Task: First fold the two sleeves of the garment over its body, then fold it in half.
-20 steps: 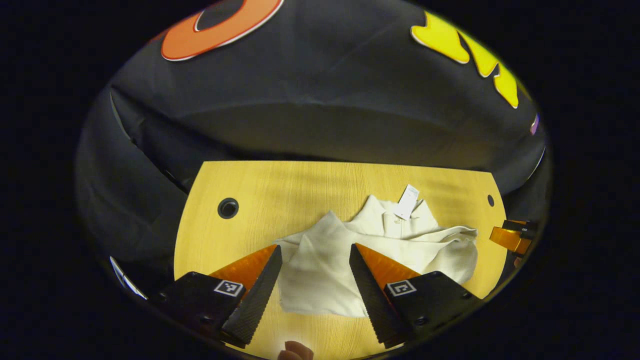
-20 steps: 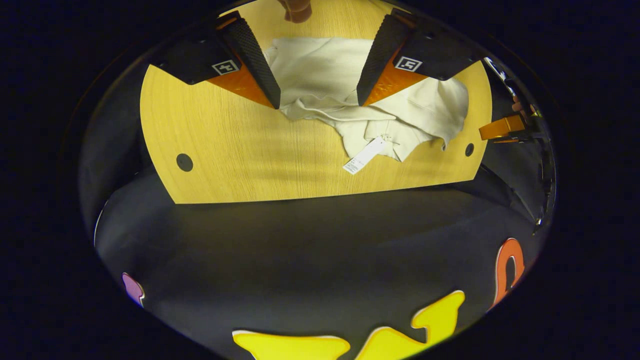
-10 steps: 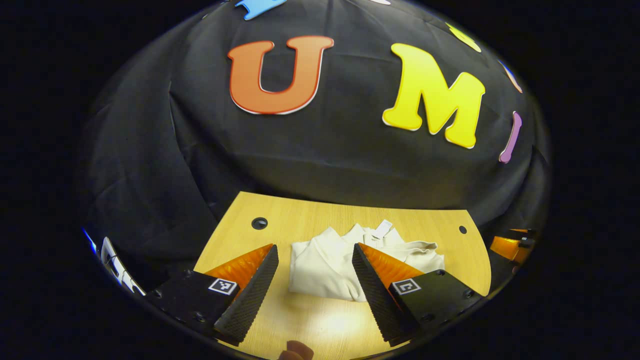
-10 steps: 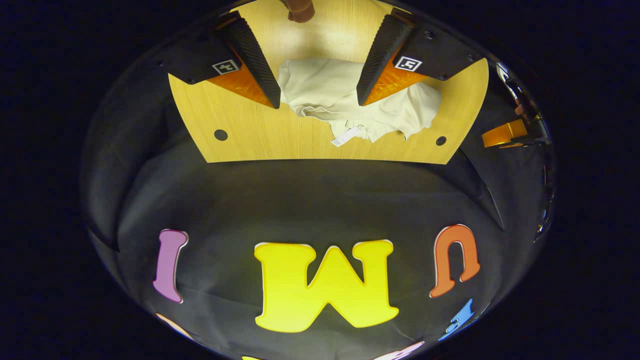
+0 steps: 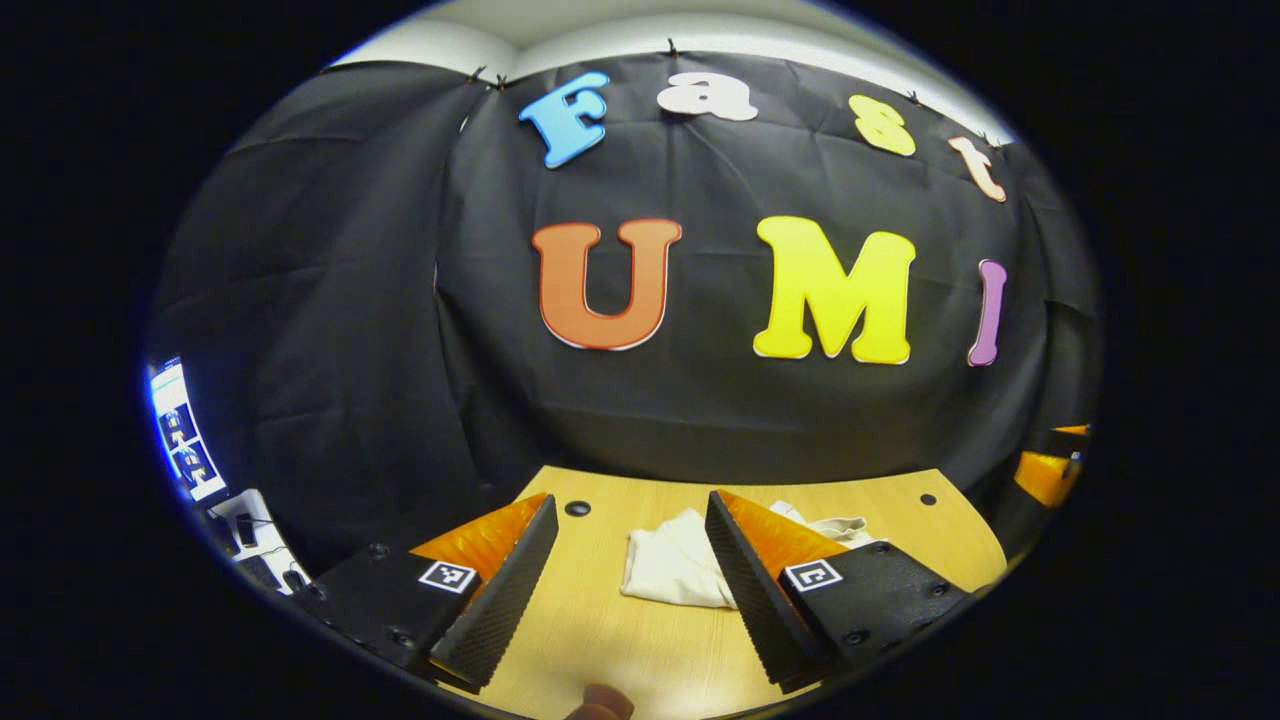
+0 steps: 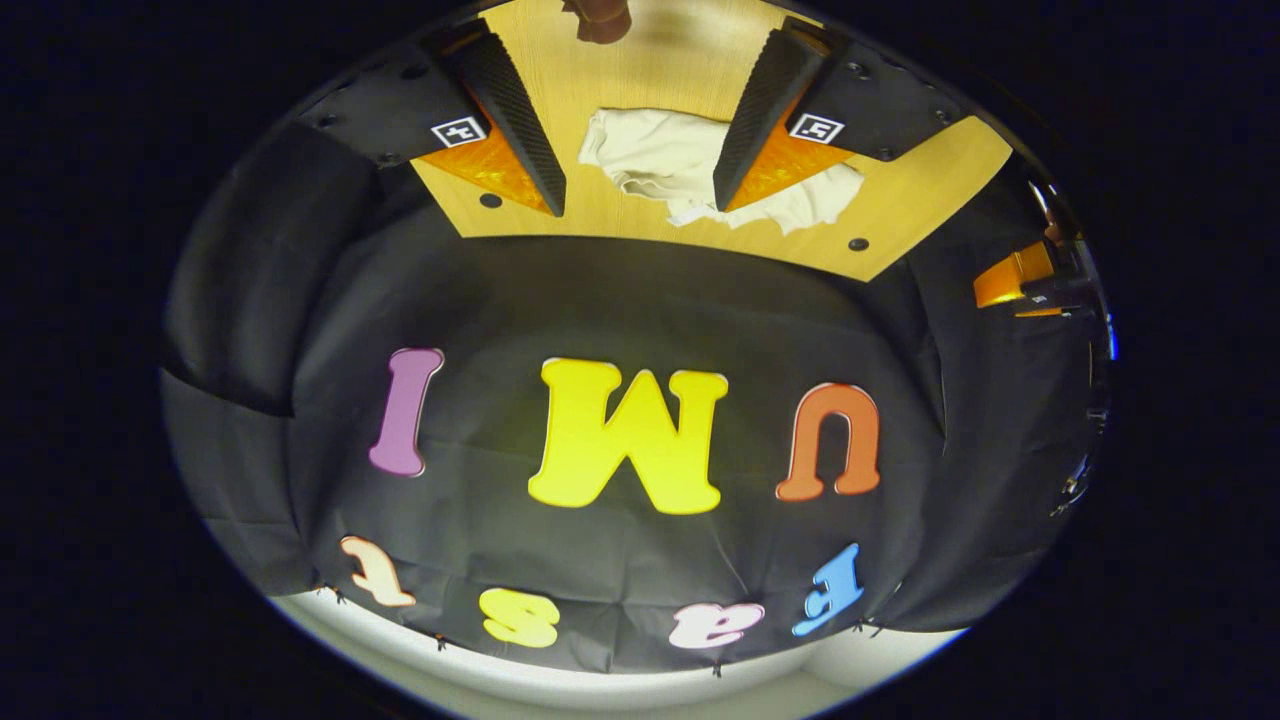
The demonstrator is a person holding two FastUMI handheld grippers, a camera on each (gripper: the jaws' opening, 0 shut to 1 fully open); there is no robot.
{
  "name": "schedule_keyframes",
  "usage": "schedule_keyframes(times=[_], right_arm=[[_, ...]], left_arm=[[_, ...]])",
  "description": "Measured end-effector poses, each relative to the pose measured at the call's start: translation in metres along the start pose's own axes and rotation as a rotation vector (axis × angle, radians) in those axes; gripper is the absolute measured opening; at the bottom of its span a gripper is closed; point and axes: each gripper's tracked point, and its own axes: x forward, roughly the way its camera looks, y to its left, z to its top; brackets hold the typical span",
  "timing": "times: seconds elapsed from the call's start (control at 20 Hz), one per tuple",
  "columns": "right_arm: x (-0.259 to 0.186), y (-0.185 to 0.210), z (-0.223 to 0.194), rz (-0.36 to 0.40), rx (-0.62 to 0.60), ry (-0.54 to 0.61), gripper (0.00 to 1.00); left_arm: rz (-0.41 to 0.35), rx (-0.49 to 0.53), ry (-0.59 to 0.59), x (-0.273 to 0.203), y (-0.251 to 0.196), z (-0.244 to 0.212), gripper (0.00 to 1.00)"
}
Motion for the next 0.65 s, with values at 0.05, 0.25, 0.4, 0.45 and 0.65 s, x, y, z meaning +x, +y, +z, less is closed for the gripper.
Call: schedule_keyframes(times=[0.05, 0.25, 0.4, 0.45, 0.65], right_arm=[[-0.01, -0.002, 0.01, -0.006, 0.01, -0.053, 0.93], [-0.047, -0.014, 0.036, -0.057, 0.032, -0.176, 0.93], [-0.062, -0.016, 0.039, -0.079, 0.048, -0.212, 0.93], [-0.066, -0.013, 0.04, -0.073, 0.054, -0.212, 0.93], [-0.074, -0.015, 0.038, -0.083, 0.061, -0.206, 0.93]], left_arm=[[-0.012, -0.009, -0.044, -0.011, -0.006, 0.01, 0.96], [-0.062, 0.0, -0.102, -0.039, -0.025, 0.026, 1.0], [-0.098, -0.005, -0.126, -0.056, -0.038, 0.037, 1.0], [-0.104, 0.007, -0.126, -0.057, -0.04, 0.036, 0.95], [-0.128, 0.009, -0.13, -0.065, -0.047, 0.038, 0.95]])
